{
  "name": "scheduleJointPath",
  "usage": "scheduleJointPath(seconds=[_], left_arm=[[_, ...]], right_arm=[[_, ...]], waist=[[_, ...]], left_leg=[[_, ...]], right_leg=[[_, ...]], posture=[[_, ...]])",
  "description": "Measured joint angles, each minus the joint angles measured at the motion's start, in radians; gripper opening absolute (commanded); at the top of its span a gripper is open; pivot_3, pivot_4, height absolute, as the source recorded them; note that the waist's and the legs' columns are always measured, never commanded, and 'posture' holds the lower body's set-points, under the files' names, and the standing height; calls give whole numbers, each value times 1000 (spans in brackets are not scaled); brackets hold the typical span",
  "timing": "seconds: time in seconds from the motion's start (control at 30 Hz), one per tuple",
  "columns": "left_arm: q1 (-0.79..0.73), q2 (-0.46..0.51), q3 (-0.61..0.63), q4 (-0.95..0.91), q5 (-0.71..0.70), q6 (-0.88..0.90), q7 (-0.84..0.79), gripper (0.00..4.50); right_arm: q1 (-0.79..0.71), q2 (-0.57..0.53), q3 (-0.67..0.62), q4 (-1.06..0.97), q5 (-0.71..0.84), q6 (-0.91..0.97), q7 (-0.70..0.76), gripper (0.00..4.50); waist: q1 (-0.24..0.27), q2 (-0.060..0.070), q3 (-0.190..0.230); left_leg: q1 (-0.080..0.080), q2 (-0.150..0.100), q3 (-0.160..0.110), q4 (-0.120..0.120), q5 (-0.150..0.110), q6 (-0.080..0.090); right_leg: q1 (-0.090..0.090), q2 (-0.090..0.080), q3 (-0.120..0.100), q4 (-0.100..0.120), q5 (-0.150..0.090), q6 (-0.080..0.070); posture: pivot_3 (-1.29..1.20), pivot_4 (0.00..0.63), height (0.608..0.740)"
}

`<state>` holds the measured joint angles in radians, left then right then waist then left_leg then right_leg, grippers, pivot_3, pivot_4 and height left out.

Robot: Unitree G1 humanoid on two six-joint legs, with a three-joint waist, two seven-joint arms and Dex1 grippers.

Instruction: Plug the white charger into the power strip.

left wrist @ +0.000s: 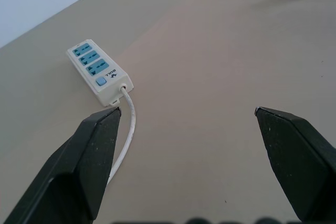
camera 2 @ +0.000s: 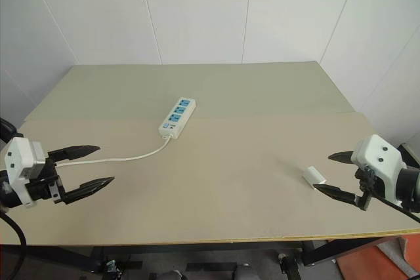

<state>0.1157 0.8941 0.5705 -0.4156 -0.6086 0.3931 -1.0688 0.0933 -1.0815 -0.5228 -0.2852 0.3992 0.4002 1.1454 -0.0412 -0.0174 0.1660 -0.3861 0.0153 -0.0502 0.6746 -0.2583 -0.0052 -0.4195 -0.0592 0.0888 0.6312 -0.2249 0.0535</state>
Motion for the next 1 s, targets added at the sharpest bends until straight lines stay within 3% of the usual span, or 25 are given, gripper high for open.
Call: scheduleJointPath(seconds=[0.3, 0.53, 0.77, 1.0], left_arm=[[-10, -21, -24, 1, -1, -2, 14, 4470], [-200, -104, -161, 86, 127, -17, 223, 4470], [-427, -245, -343, 219, 299, 10, 472, 4470], [-617, -415, -478, 445, 420, -17, 612, 4470]], right_arm=[[0, 0, 0, 0, 1, 0, 0, 4500], [2, 1, -3, -13, 8, 0, -10, 4500], [1, 7, -4, -40, 15, 4, -24, 4500], [-43, 17, 39, -61, 17, 16, -75, 4500]], waist=[[0, 0, 0], [8, -1, 0], [19, -2, -1], [27, -2, -1]], left_leg=[[0, 0, 0, 0, 0, 0], [1, -1, 0, 1, 0, 0], [1, -1, -1, 1, 0, 0], [0, -2, -1, 2, 0, 0]], right_leg=[[0, 0, 0, 0, 0, 0], [3, 0, 0, 0, 0, 1], [3, 0, 0, 0, 1, 1], [3, 0, 0, 0, 2, 1]], posture=[[0, 150, 740], [0, 150, 740], [0, 150, 740], [0, 150, 740]])
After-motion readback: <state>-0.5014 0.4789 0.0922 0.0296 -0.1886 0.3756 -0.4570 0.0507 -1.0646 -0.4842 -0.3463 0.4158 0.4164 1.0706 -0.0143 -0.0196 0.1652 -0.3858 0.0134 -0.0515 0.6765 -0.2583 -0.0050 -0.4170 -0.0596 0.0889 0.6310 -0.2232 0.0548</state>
